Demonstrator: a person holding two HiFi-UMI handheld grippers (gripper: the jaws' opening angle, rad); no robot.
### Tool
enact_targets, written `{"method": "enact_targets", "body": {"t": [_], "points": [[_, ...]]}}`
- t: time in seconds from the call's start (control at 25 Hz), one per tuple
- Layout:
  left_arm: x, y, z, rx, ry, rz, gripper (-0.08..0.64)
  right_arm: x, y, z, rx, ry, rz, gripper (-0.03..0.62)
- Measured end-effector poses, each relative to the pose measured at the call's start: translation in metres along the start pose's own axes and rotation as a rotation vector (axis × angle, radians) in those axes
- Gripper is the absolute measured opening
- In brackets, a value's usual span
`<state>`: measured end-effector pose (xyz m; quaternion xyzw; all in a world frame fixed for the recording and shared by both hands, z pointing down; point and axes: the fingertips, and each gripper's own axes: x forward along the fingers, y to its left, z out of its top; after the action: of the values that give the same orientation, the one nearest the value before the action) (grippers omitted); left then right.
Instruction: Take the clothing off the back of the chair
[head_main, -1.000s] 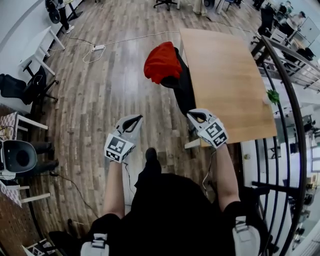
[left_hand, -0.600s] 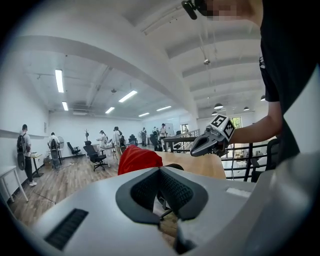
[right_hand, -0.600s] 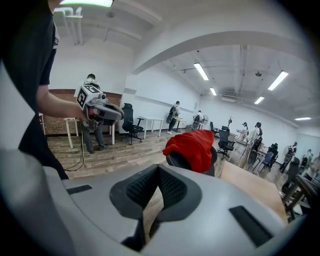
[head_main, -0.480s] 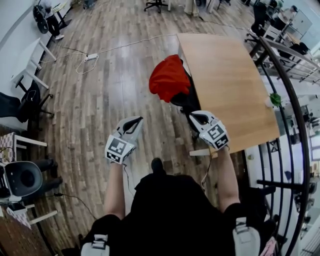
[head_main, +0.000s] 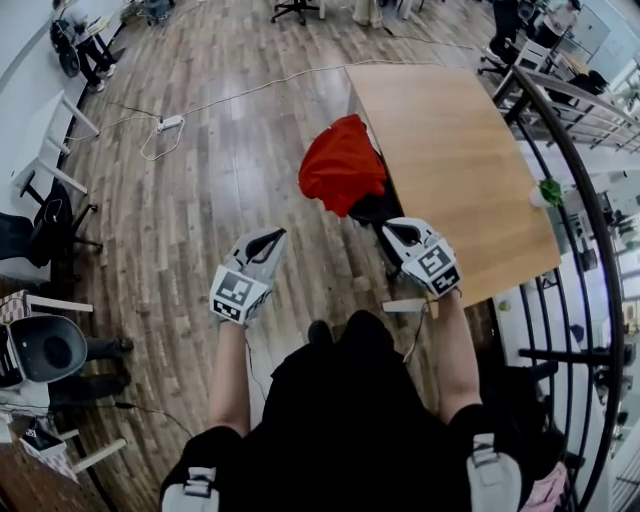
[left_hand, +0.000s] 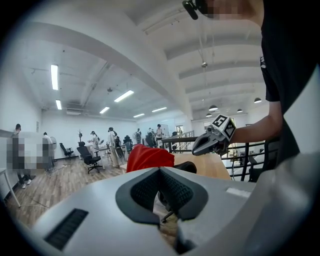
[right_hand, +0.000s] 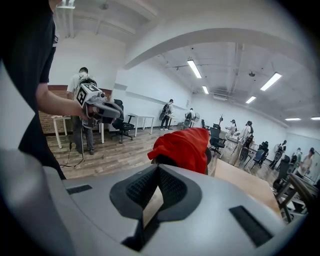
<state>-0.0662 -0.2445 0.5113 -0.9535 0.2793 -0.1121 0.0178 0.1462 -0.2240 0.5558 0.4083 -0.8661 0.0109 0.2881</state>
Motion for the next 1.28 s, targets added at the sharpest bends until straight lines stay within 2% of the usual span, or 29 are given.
{"method": "enact_targets", "body": {"t": [0.24, 0.44, 0.64, 0.92, 1.08, 1.16, 1.28], "points": [[0.017, 0.001, -0.001, -0.01, 0.006, -0.016, 0.003, 0.001, -0.019, -0.003, 0.008, -0.005, -0.013, -0.002], [0.03, 0.016, -0.006, -0.015, 0.005, 0.005, 0.003, 0.018, -0.033, -0.006, -0.004, 0.013, 0.024, -0.002], [0.051, 0.032, -0.013, -0.023, 0.034, 0.001, 0.003, 0.043, -0.044, -0.015, -0.043, 0.14, 0.145, -0.002], [0.086, 0.045, -0.017, -0.033, 0.049, -0.016, 0.003, 0.062, -0.068, -0.039, -0.056, 0.257, 0.205, 0.0], [0.101, 0.06, -0.017, -0.089, 0.048, 0.005, 0.005, 0.07, -0.086, -0.04, -0.066, 0.303, 0.213, 0.002], [0.109, 0.065, -0.017, -0.116, 0.041, 0.007, 0.023, 0.073, -0.097, -0.038, -0.064, 0.305, 0.214, 0.067], [0.119, 0.068, -0.025, -0.117, 0.071, -0.019, 0.143, 0.084, -0.104, -0.032, -0.078, 0.301, 0.228, 0.157]]}}
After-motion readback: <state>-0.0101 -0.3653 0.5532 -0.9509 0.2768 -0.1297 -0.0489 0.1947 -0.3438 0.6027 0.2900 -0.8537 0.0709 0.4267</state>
